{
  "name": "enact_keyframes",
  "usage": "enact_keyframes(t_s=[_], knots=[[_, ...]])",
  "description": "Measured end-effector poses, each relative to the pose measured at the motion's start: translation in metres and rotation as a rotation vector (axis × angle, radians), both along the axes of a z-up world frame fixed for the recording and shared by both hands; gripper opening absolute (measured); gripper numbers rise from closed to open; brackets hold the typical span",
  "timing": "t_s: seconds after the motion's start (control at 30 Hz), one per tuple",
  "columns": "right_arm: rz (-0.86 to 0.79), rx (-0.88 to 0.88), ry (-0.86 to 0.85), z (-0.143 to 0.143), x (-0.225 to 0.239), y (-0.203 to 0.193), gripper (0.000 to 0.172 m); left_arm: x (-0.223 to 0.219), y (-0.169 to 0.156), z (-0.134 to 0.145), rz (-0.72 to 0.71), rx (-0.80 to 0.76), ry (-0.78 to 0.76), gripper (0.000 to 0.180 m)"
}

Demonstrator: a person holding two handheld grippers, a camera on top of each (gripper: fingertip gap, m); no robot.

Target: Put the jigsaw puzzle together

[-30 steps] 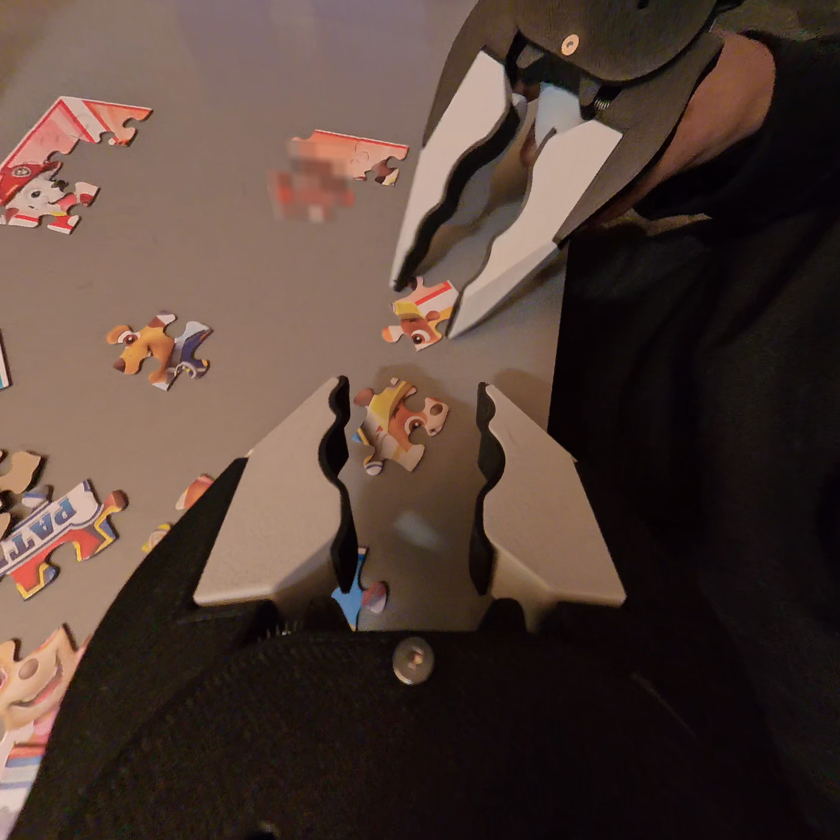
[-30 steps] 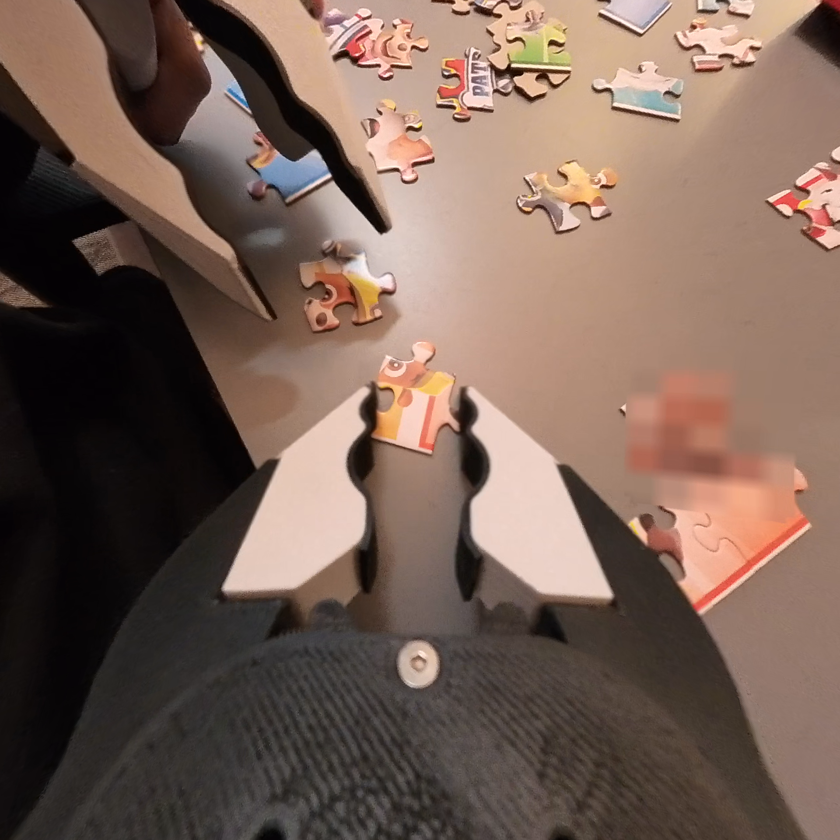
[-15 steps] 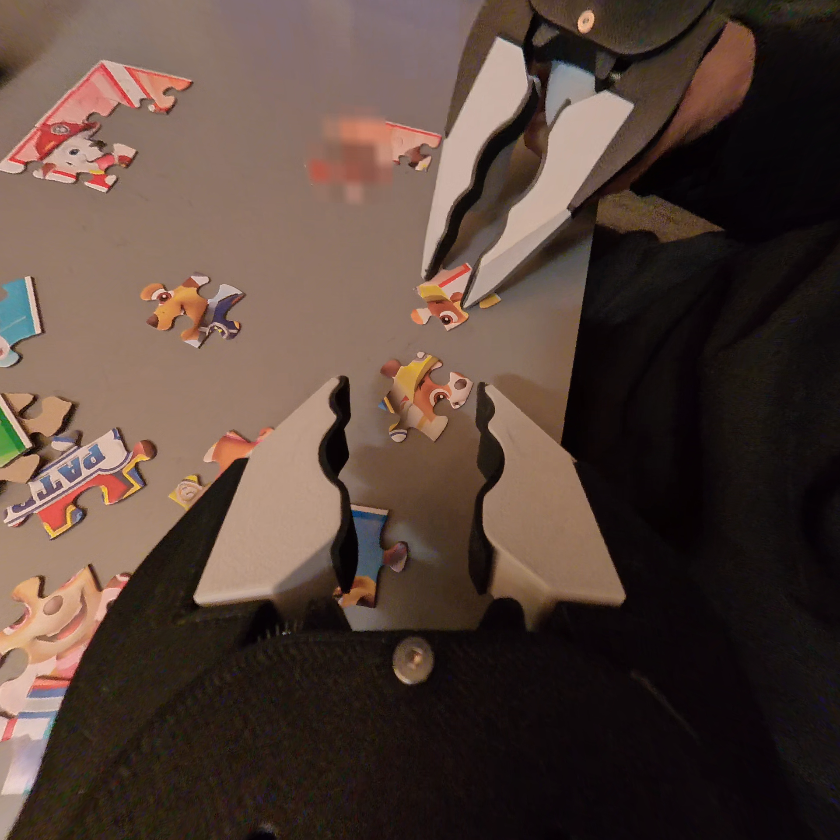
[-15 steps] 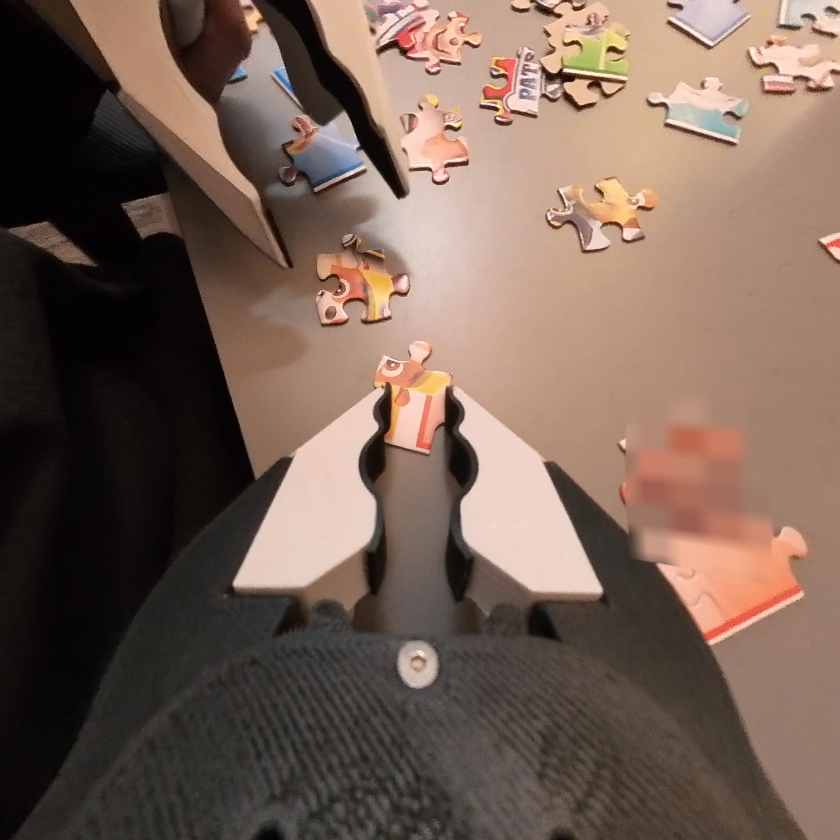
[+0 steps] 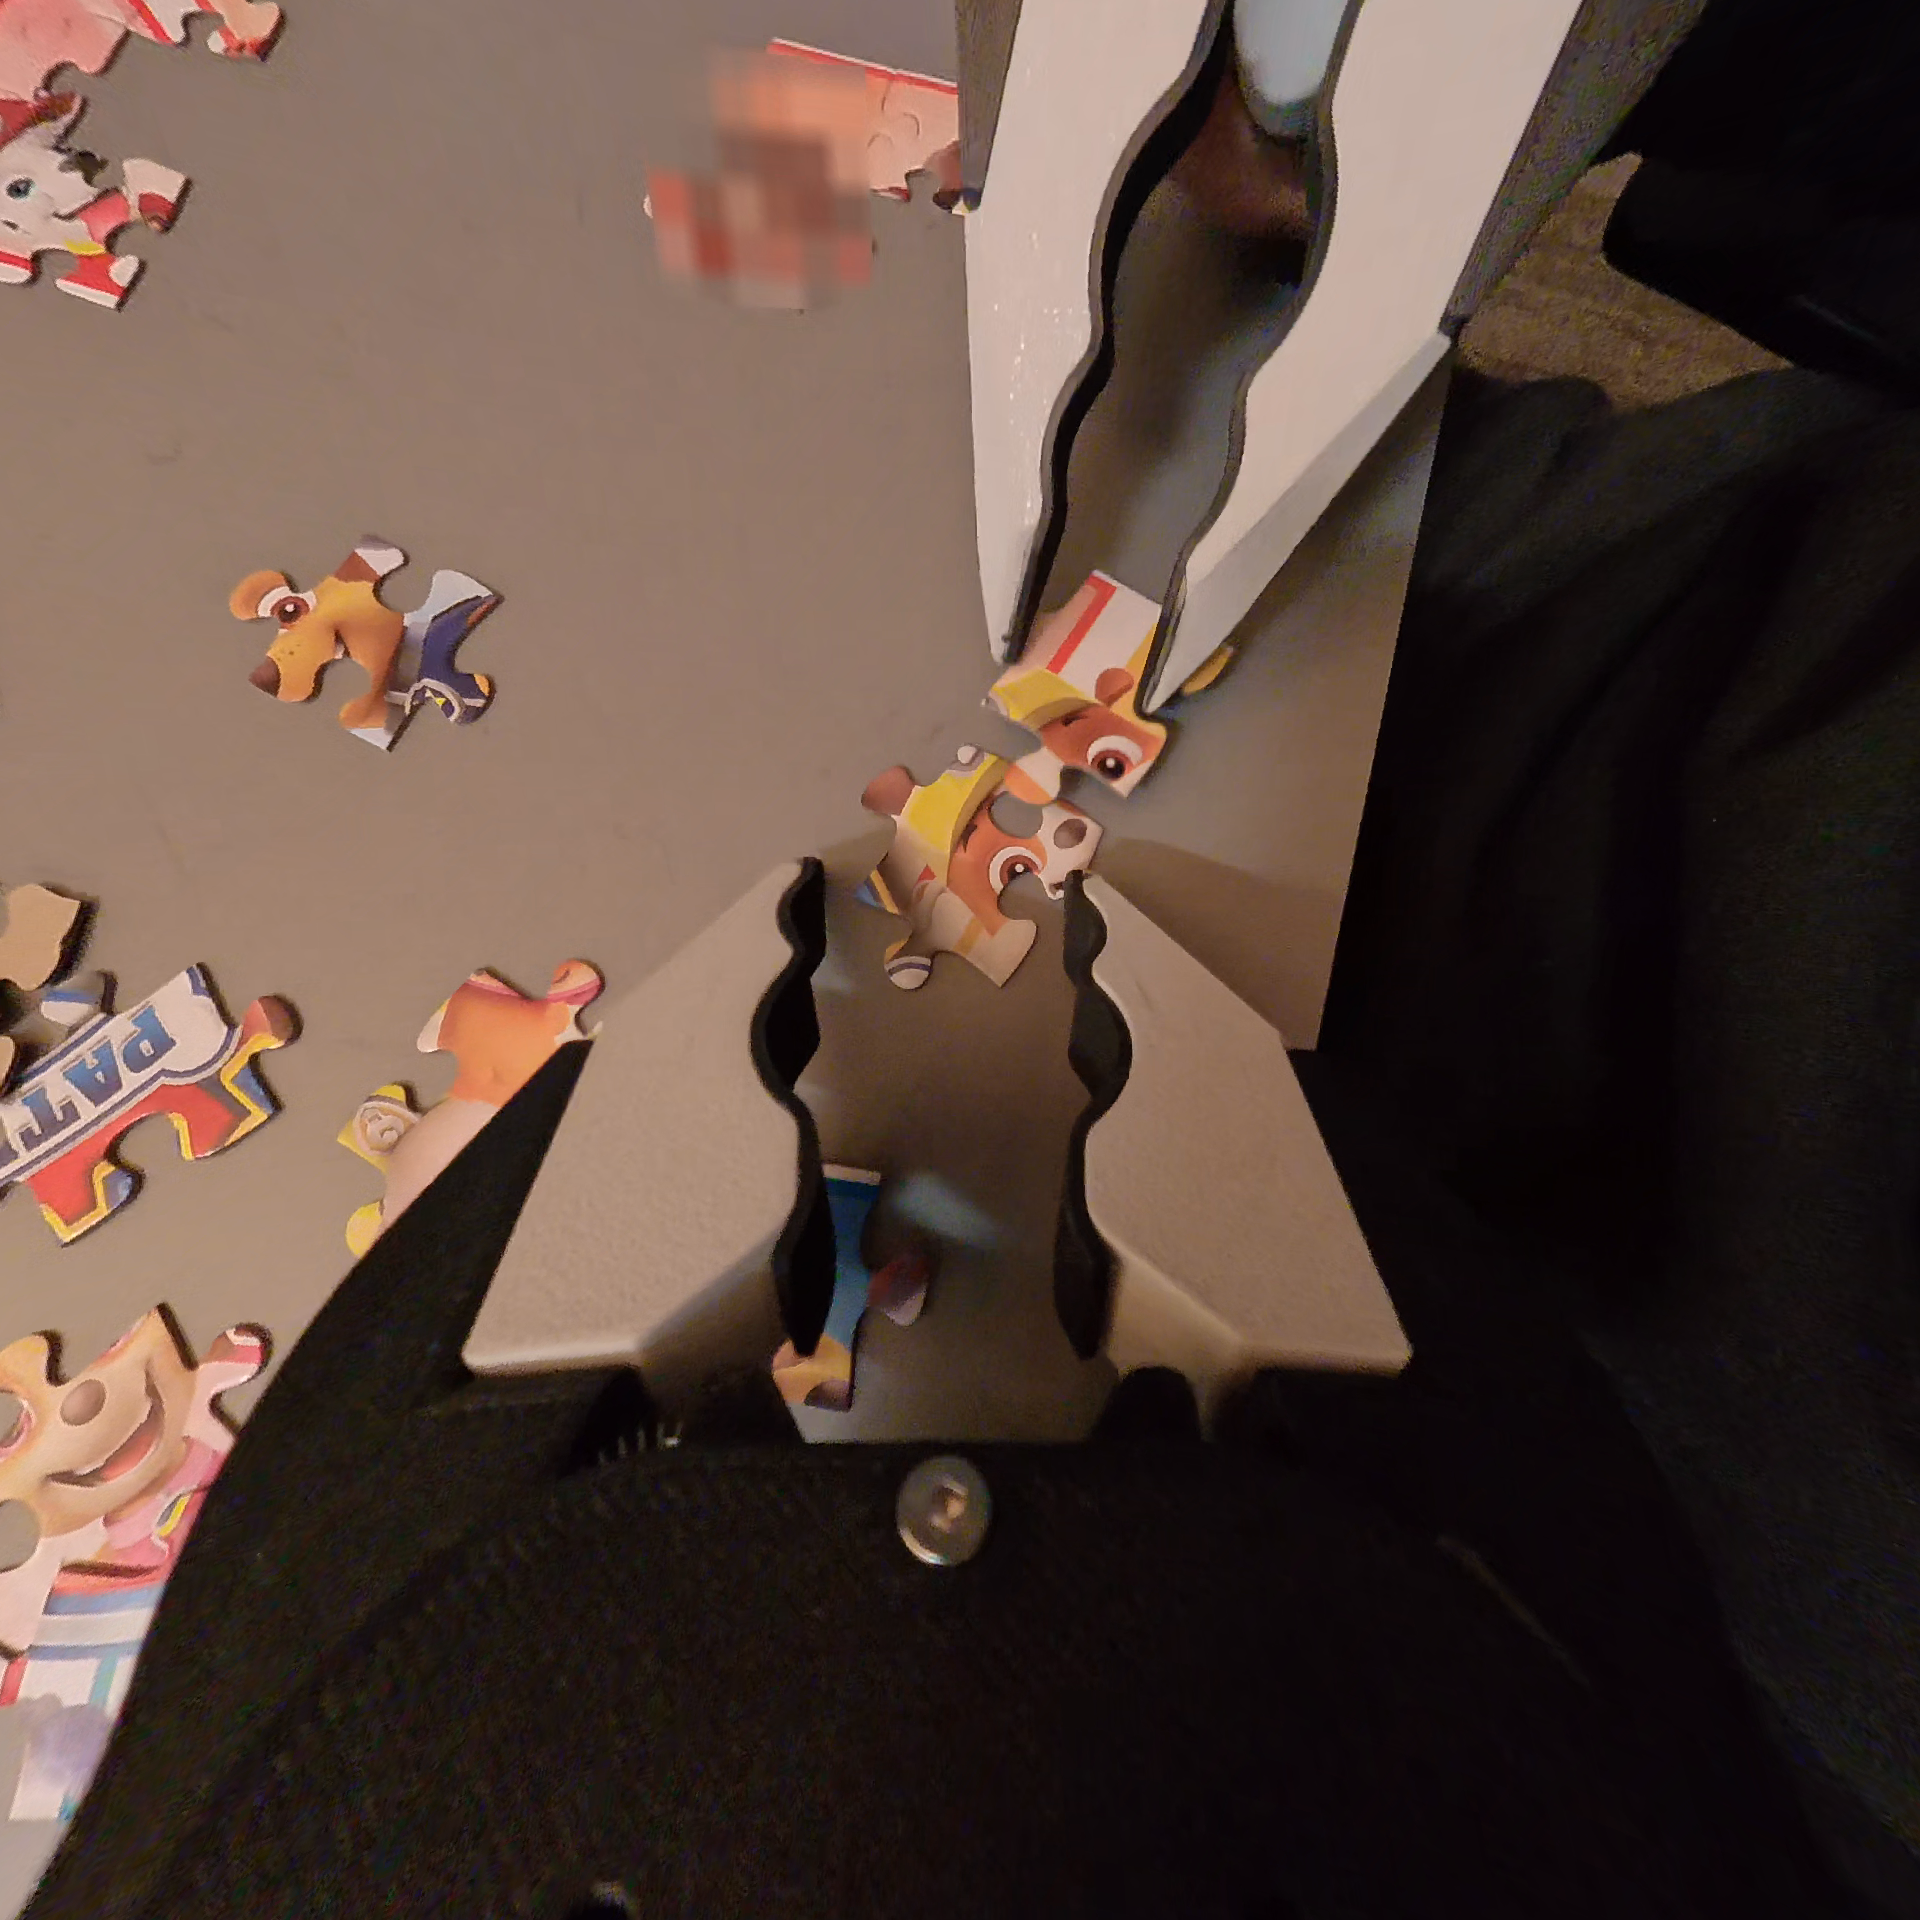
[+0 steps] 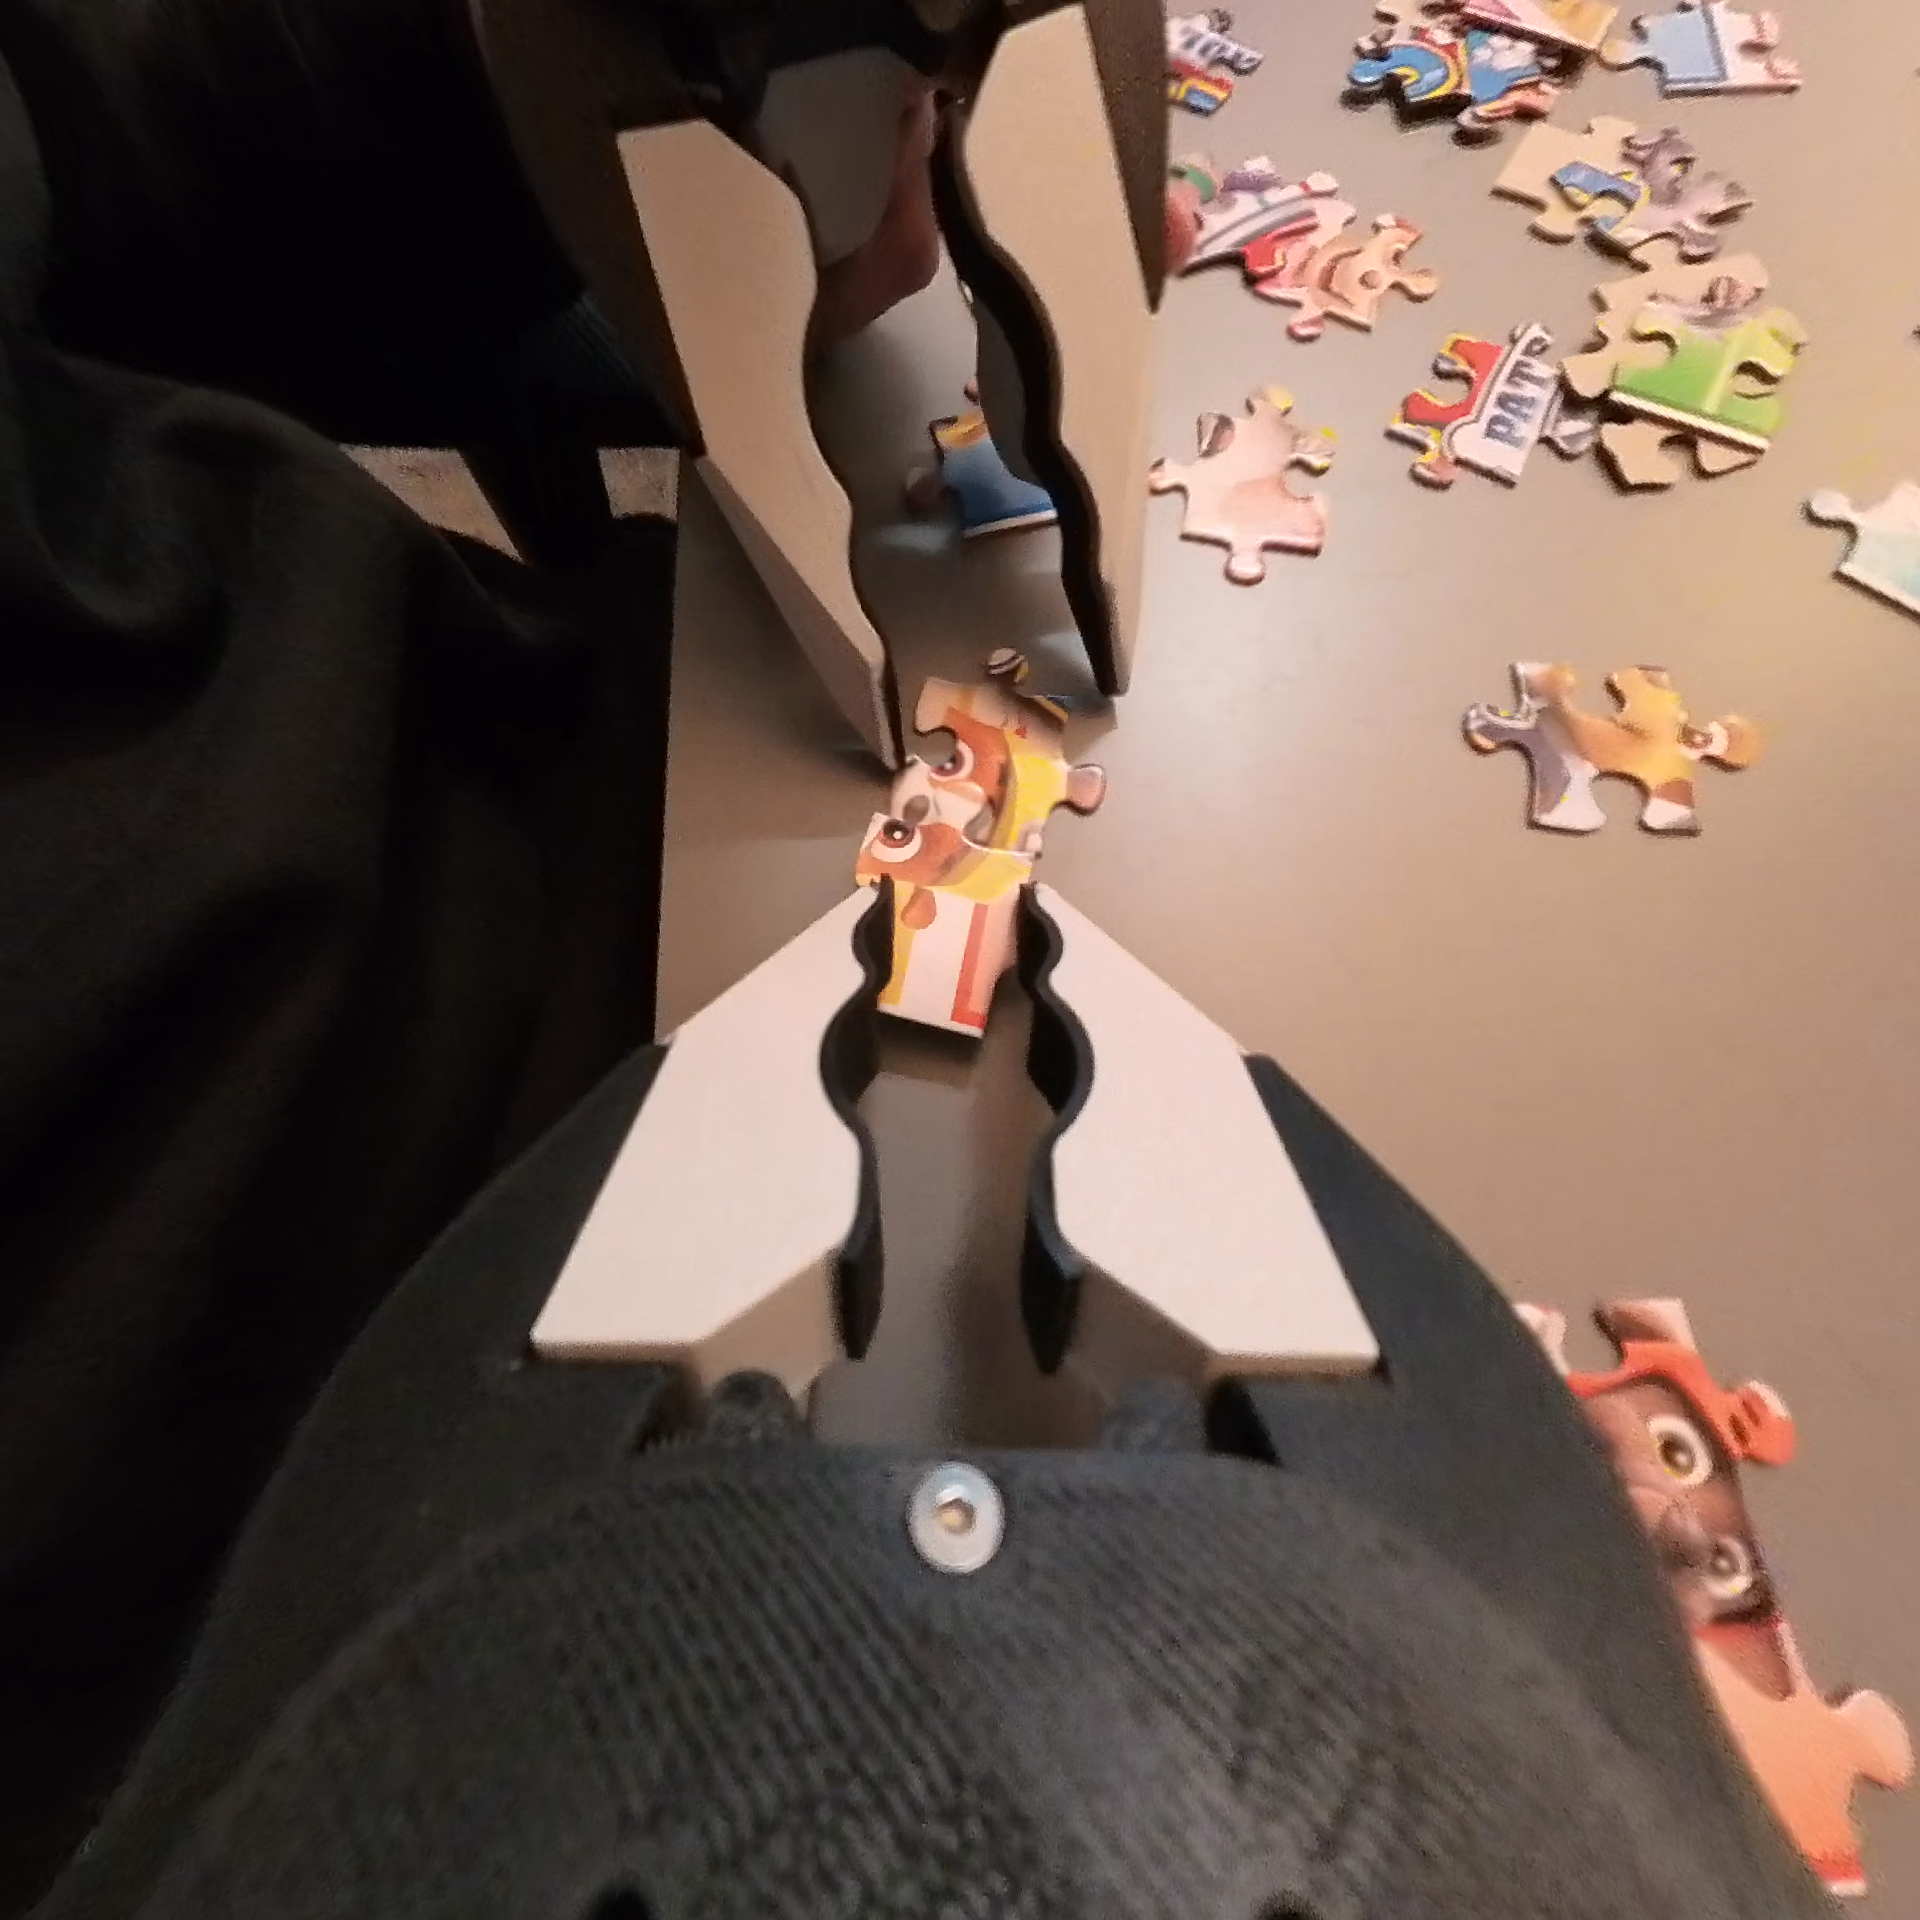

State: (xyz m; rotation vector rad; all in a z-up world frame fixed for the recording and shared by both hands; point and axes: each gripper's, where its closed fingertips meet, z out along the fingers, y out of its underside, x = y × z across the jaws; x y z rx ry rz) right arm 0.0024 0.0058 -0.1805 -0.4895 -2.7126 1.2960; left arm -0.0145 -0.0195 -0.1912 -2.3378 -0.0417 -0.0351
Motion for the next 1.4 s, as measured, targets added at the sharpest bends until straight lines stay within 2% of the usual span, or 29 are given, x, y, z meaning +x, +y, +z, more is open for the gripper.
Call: enact_keyframes(t_s=[0.13, 0.3, 0.47, 0.63, 0.9, 1.17, 1.4], knots=[[0.038, 0.109, 0.052, -0.009, -0.003, 0.003, 0.022, 0.001, 0.000, -0.001, -0.003, -0.003, -0.007, 0.042], [0.087, 0.119, 0.079, -0.006, -0.002, -0.002, 0.025, 0.002, 0.000, -0.001, -0.003, -0.003, -0.010, 0.041], [0.062, 0.121, 0.090, -0.003, -0.005, 0.000, 0.030, 0.004, 0.000, -0.001, -0.006, -0.005, -0.013, 0.041], [0.045, 0.048, 0.080, 0.007, 0.001, -0.011, 0.020, 0.005, 0.000, -0.001, -0.007, -0.008, -0.022, 0.041], [0.052, 0.097, 0.036, -0.008, 0.000, -0.018, 0.012, 0.005, 0.000, -0.002, -0.009, -0.009, -0.025, 0.040], [0.053, 0.099, 0.050, -0.003, 0.002, -0.016, 0.010, 0.005, 0.000, -0.002, -0.009, -0.009, -0.027, 0.039], [0.020, 0.072, -0.018, -0.004, 0.008, -0.008, 0.009, 0.005, 0.000, -0.002, -0.009, -0.008, -0.032, 0.039]])
